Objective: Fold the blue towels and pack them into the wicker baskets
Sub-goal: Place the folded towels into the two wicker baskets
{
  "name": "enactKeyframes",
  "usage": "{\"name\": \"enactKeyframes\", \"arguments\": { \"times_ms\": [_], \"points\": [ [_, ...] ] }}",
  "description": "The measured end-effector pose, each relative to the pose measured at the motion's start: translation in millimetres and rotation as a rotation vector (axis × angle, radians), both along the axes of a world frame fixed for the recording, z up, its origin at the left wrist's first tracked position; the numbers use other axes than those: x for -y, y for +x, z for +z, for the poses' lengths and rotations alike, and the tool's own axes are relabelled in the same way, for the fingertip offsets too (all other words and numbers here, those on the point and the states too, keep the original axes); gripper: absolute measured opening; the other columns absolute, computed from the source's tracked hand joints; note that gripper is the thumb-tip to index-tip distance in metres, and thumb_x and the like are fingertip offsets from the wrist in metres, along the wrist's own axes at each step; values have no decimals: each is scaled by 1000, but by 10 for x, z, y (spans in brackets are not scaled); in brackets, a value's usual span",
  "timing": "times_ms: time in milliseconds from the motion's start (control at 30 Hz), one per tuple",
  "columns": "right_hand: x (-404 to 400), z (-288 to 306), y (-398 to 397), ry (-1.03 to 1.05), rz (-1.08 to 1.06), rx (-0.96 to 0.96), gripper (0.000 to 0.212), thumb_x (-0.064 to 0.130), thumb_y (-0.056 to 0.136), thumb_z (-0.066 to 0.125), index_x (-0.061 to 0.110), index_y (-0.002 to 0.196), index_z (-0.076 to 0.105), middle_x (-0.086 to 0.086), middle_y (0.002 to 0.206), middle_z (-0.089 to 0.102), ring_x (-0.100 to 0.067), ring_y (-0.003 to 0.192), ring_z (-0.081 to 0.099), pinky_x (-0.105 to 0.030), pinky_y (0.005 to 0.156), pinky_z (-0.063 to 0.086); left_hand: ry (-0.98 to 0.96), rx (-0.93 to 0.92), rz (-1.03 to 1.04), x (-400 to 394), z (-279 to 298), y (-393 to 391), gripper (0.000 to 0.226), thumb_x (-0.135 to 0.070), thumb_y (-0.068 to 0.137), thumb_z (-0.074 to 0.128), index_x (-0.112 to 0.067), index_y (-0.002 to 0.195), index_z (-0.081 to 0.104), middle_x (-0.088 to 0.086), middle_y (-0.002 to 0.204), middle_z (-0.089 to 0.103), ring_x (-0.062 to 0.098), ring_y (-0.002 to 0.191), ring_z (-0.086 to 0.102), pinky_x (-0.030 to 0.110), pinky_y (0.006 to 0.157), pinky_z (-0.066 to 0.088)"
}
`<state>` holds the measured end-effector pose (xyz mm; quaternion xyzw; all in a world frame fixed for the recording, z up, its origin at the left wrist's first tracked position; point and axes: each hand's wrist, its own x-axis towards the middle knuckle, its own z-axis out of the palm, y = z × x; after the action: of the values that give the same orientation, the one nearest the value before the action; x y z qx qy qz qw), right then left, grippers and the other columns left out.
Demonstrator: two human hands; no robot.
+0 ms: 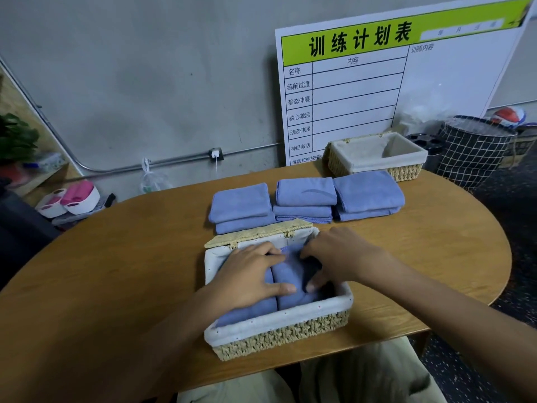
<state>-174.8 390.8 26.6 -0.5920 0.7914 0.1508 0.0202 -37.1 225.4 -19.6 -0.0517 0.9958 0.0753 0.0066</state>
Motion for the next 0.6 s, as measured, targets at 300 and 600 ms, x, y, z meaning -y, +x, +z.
{"name": "enactKeyframes", "arguments": {
  "times_ms": [300, 600],
  "points": [
    [24, -52, 31, -17, -19, -62, 60, 75, 77, 61, 28, 114, 65, 0, 104, 66, -23, 92, 63, -31, 64, 36, -55, -54, 41, -28, -132, -23, 98, -93, 67, 32, -35, 143, 52, -18, 139, 45, 9, 129, 44, 37, 99, 36],
    [-14, -85, 150, -31, -86, -23, 60, 68, 80, 65, 26, 123, 59, -5, 114, 63, -27, 98, 63, -32, 69, 37, -46, -5, 34, -84, -63, -17, 91, -82, 75, 52, -34, 151, 42, -16, 147, 39, 10, 135, 37, 34, 108, 30]
  ]
}}
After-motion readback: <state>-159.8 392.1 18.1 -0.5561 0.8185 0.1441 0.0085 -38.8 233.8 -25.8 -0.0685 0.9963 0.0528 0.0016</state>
